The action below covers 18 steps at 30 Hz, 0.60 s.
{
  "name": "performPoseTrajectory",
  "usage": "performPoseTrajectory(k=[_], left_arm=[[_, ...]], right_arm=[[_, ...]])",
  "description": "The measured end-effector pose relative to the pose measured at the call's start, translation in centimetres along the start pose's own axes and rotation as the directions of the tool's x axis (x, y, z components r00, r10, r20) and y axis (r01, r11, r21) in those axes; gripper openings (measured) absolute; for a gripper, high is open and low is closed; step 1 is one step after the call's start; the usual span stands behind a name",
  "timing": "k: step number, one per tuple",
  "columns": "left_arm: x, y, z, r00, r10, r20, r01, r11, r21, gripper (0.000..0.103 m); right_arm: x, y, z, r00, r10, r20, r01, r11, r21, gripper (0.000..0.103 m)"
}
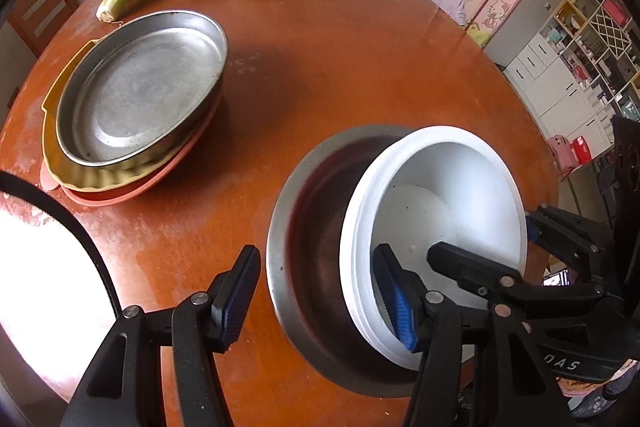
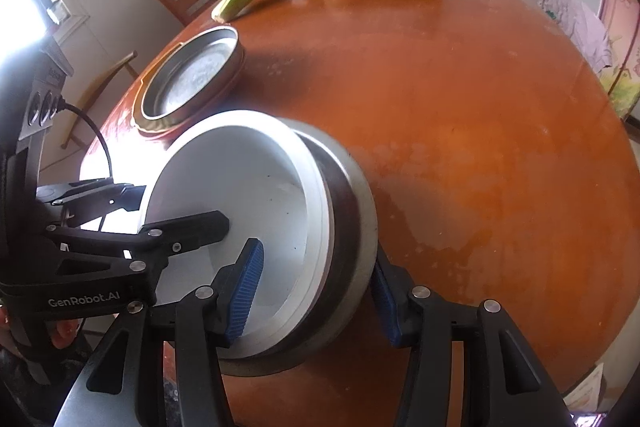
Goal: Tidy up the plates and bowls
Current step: 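Grasp the deep steel bowl rim with the left gripper, then lift the steel bowl with nested bowls and carry it toward the plate stack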
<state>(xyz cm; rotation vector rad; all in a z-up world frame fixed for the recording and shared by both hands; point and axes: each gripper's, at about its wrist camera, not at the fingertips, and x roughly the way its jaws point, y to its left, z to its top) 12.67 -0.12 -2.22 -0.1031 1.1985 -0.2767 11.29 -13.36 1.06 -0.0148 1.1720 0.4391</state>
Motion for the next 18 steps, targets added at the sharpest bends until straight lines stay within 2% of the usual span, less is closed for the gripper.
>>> performPoseTrajectory(k=[3, 5, 9, 18], left_arm=[[0.3, -0.3, 0.1, 1.000, 0.004, 0.002, -0.004, 1.000, 0.004, 0.059], [0.4, -0.4, 0.0, 1.000, -0.005, 0.000, 0.005, 1.000, 0.004, 0.053], [0.3, -0.8, 0.0, 1.000, 0.002, 0.002, -0.002, 1.000, 0.008, 0.050], [-1.3, -0.5, 0.7, 0.999, 0.005, 0.032, -0.005, 1.000, 0.000, 0.050]], right_arm=[[0.2, 0.0, 0.0, 1.000, 0.018, -0.008, -0.018, 1.000, 0.001, 0.053], [0.1, 0.2, 0.1, 1.000, 0.023, -0.001, -0.023, 1.000, -0.004, 0.051], [0.0, 0.2, 0.1, 1.000, 0.012, 0.006, -0.012, 1.000, -0.005, 0.050], [-1.2, 1.1, 1.3, 0.999, 0.014, 0.044, -0.014, 1.000, -0.011, 0.050]])
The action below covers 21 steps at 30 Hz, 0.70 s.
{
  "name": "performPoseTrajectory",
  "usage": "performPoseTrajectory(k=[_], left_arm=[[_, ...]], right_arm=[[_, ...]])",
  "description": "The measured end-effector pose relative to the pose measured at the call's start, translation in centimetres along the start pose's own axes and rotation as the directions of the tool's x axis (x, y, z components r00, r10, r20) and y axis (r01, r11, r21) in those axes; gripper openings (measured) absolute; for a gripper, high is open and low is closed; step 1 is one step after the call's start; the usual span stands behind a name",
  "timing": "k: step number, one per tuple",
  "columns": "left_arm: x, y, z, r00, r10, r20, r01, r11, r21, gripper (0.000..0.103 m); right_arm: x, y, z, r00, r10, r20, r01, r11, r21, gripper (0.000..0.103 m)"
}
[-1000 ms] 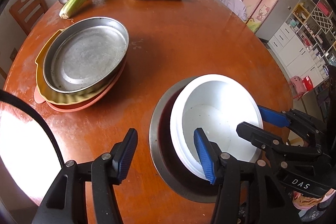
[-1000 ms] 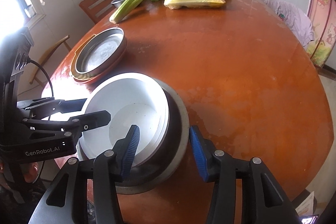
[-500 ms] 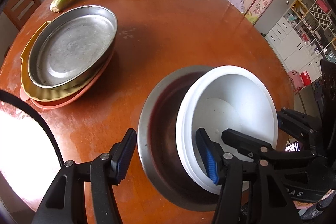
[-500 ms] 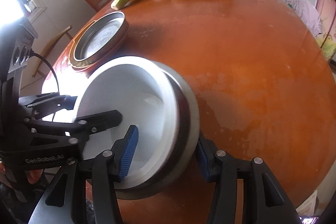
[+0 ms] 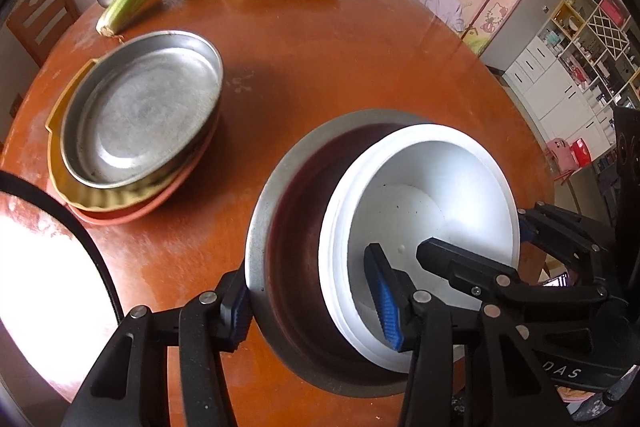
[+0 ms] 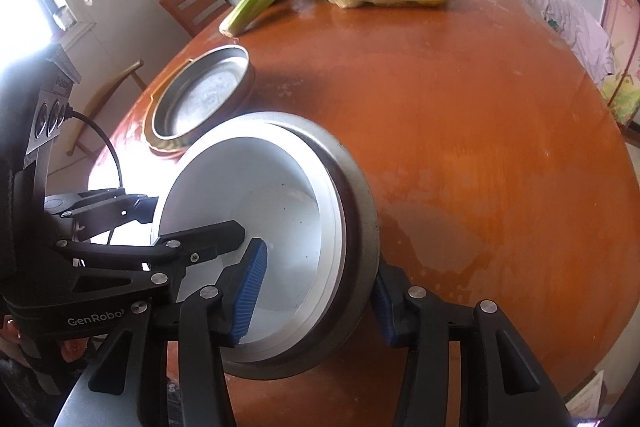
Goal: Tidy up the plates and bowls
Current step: 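Lift the steel bowl with nested bowls and carry it toward the plate stack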
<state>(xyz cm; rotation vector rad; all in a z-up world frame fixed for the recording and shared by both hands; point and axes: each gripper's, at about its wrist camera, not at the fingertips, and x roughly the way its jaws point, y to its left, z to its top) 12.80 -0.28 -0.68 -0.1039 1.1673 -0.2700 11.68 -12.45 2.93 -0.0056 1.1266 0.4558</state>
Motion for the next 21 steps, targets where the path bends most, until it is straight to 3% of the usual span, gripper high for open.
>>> performPoseTrajectory(k=[21], left_arm=[[-5.9, 5.3, 4.1, 0.988, 0.061, 0.142, -0.056, 0.998, -0.042, 0.050]], right_arm=[[-1.1, 5.6, 6.4, 0.998, 0.014, 0.062, -0.008, 0.995, -0.104, 0.050]])
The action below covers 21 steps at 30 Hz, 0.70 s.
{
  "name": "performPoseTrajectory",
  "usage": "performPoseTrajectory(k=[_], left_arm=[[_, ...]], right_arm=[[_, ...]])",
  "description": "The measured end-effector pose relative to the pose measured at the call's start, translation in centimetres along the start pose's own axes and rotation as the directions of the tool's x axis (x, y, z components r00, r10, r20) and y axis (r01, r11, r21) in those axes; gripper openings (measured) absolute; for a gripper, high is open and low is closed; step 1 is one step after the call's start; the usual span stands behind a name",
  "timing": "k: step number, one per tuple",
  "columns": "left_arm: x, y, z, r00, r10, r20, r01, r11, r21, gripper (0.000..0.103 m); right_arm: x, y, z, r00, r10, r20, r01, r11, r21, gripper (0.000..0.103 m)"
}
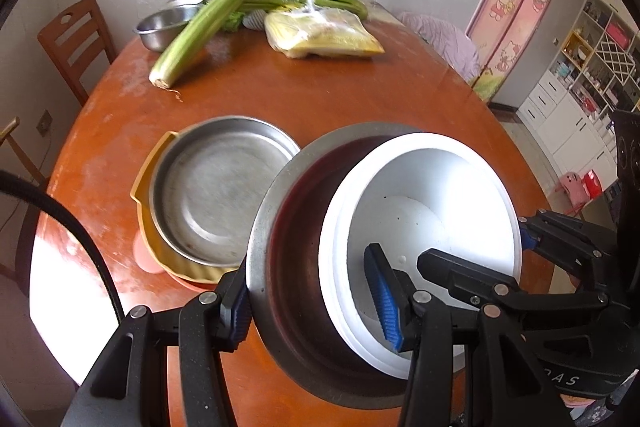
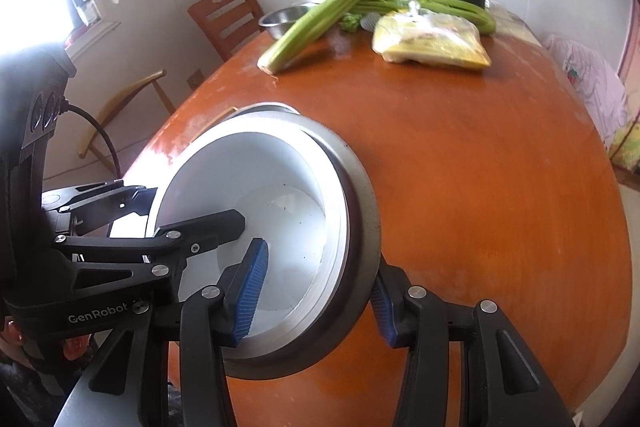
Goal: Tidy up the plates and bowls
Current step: 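Lift the steel bowl with nested bowls and carry it toward the plate stack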
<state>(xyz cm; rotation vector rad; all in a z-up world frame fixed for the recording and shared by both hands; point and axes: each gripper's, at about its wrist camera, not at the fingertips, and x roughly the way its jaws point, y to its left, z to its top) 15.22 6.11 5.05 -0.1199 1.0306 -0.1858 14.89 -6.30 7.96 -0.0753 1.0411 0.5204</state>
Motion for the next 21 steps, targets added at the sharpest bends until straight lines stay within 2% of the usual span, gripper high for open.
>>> performPoseTrajectory(k=[21], left_arm=[[-3.7, 7.0, 4.3, 0.993, 0.073, 0.093, -0.066, 0.995, -0.076, 0.050]], right_arm=[[2.0, 5.8, 7.9, 0.998, 0.047, 0.038, -0.042, 0.993, -0.113, 0.050]])
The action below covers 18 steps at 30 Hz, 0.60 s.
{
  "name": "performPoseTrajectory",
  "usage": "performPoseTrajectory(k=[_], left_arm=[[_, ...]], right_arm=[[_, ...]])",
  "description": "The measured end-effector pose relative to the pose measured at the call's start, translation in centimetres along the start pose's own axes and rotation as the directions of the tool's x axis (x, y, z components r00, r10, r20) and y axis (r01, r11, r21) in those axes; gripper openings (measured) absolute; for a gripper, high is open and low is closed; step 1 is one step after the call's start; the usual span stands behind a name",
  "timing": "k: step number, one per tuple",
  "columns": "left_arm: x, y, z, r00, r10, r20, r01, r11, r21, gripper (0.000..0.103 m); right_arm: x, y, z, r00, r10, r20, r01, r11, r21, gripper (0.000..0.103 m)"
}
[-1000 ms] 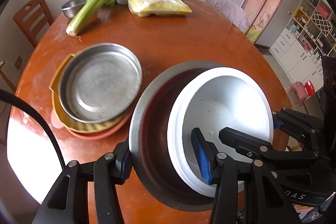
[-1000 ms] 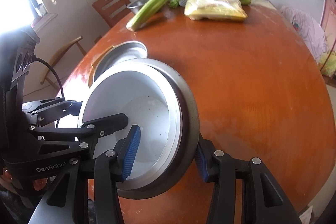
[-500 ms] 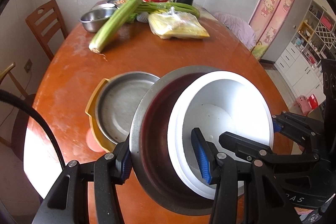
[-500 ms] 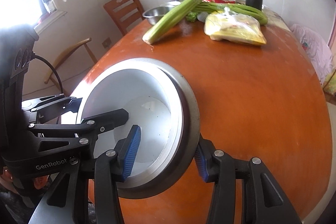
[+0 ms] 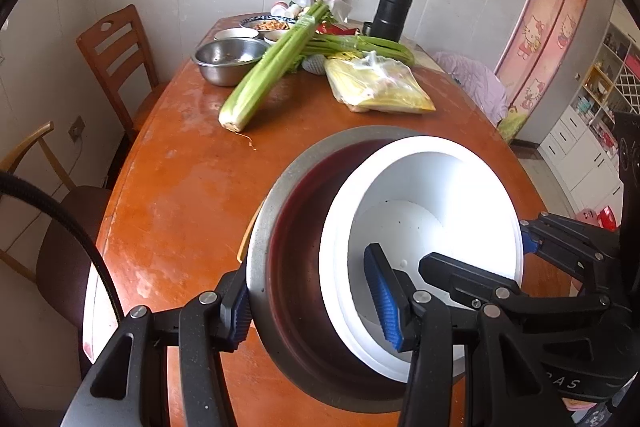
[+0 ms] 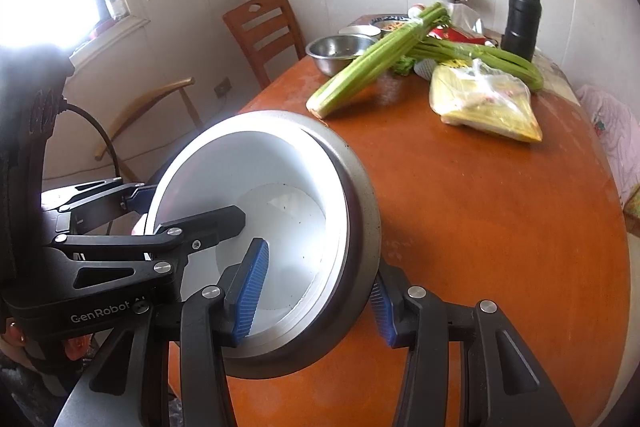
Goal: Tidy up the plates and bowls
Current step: 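Lift the steel bowl with nested bowls and carry it toward the plate stack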
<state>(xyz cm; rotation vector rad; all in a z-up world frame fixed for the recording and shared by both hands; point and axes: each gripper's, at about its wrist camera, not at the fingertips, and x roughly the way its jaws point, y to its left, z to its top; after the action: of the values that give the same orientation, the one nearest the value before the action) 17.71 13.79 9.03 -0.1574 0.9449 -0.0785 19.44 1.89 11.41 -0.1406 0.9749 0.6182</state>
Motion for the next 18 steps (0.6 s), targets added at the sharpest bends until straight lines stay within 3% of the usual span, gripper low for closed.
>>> performPoseTrajectory(k=[18], left_arm=[[4.8, 2.6, 0.5, 0.998, -0.015, -0.061, 0.012, 0.999, -0.048, 0.050]], right_arm=[[4.9, -0.4, 1.0, 0.996, 0.007, -0.086, -0.006, 1.000, 0.011, 0.050]])
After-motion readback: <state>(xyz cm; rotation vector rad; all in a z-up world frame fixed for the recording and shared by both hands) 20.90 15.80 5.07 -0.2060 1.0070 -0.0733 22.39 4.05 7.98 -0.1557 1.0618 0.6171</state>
